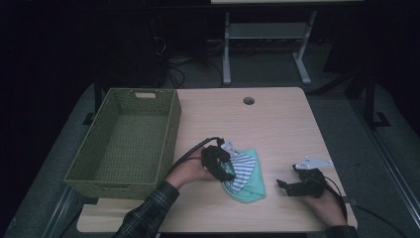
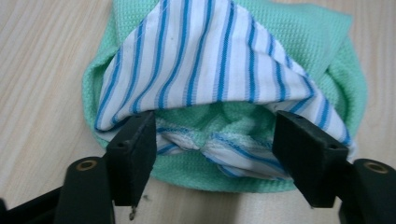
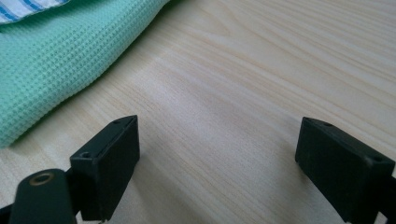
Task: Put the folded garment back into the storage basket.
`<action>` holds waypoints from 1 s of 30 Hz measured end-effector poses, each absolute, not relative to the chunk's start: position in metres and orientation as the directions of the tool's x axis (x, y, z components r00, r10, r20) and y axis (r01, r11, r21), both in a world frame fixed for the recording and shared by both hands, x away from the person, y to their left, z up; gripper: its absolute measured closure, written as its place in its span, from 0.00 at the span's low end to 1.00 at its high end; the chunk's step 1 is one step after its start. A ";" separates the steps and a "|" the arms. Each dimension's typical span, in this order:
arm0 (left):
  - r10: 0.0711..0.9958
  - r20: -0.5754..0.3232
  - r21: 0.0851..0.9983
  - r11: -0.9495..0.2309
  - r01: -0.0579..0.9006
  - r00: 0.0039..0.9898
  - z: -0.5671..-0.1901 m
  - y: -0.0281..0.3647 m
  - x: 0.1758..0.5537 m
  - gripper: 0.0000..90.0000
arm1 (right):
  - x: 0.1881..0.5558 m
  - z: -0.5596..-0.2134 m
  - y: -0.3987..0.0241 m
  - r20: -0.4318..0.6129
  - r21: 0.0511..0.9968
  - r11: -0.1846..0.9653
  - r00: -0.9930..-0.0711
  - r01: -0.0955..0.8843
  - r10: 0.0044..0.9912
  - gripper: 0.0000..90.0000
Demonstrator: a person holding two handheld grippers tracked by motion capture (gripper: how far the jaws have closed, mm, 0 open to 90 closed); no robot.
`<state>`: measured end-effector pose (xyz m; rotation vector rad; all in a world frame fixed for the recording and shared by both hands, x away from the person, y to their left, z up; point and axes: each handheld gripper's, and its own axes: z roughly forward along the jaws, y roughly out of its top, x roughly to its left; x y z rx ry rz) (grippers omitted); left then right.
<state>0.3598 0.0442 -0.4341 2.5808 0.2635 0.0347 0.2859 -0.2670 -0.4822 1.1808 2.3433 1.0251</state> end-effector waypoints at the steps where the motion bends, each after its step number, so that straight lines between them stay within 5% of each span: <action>1: 0.192 -0.027 0.514 -0.839 0.178 0.981 -0.435 0.044 0.360 0.31 | 0.286 -0.482 -0.267 0.033 0.723 0.399 -0.605 0.563 0.795 0.15; 17: 0.195 -0.041 0.445 -0.875 0.192 0.980 -0.451 0.040 0.360 0.23 | 0.286 -0.482 -0.267 0.032 0.723 0.399 -0.605 0.564 0.796 0.15; 30: 0.205 -0.036 0.426 -0.882 0.200 0.978 -0.449 0.038 0.355 0.31 | 0.286 -0.482 -0.267 0.031 0.723 0.398 -0.602 0.564 0.798 0.15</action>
